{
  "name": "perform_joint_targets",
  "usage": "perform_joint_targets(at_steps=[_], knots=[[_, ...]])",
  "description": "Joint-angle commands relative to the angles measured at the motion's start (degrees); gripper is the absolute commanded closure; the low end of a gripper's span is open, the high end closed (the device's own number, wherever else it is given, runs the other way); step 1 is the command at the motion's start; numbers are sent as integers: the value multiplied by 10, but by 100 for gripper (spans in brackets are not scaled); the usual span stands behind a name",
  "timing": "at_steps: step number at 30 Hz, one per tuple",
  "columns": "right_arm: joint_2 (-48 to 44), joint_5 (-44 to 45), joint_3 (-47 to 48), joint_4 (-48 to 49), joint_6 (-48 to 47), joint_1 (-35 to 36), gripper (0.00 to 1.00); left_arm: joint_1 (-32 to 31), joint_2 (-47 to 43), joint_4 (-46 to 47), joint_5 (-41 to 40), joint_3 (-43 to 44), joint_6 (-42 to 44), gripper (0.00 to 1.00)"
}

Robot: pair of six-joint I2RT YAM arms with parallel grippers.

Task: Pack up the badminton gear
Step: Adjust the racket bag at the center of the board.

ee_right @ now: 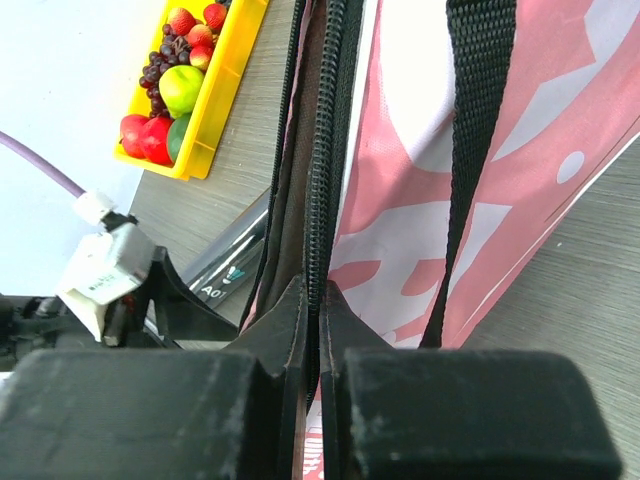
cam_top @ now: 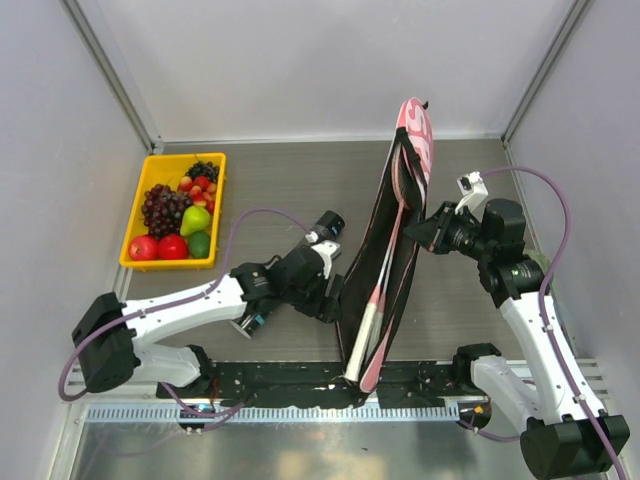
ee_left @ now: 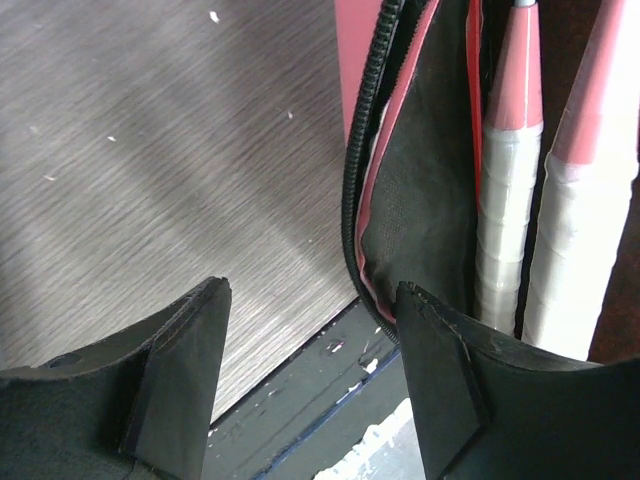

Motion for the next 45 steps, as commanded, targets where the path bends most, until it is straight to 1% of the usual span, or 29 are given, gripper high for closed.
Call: perform_joint_targets(at_steps=[1,4,5,6,7,8,9,12,13,15,16,18,19,21,23,26,28,29,31,34,39,42,45], knots=[[-8,-10,37,89,11,1,95,-25,41,64,13,4,-23,32],[-9,-5,35,89,14,0,95,-37,67,86,31,10,-34,37],[-8,-3,34,90,13,1,95,-39,74,92,38,10,-38,43],[-8,-2,33,90,12,0,95,-41,76,98,48,10,-39,56],[-7,5,30,90,11,1,95,-41,75,100,52,10,-41,71],[-7,12,28,90,9,1,95,-41,70,100,54,12,-42,89],[-4,32,25,85,5,1,95,-43,59,99,59,15,-42,100],[15,83,14,61,-19,1,94,-50,0,64,55,55,-32,100],[28,91,11,58,-18,1,95,-55,-18,47,36,76,-25,100],[43,96,2,58,-13,1,95,-57,-35,48,3,83,-8,100],[50,97,-2,61,-3,1,95,-54,-31,46,2,87,-3,100],[51,99,-5,77,11,2,95,-55,-18,30,36,119,5,100],[51,107,-7,83,14,1,95,-60,-11,27,37,128,11,100],[57,122,-2,83,18,1,95,-61,8,33,20,129,20,100],[65,119,2,83,27,1,95,-52,40,22,16,130,30,100],[70,121,-34,120,47,1,95,-52,97,5,17,138,45,100],[90,133,-45,120,44,1,95,-52,121,-4,3,138,48,100],[101,125,-43,113,38,1,95,-52,127,-12,-1,145,51,100],[98,123,-45,113,35,1,95,-52,121,-24,-6,161,56,100],[83,129,-43,117,37,1,95,-52,87,-30,-18,179,58,100],[57,116,-32,133,51,1,95,-54,49,-31,-13,204,64,100],[58,110,-63,154,59,1,95,-54,46,-17,-18,187,75,100],[66,118,-105,171,61,1,95,-55,70,4,-19,139,72,100]])
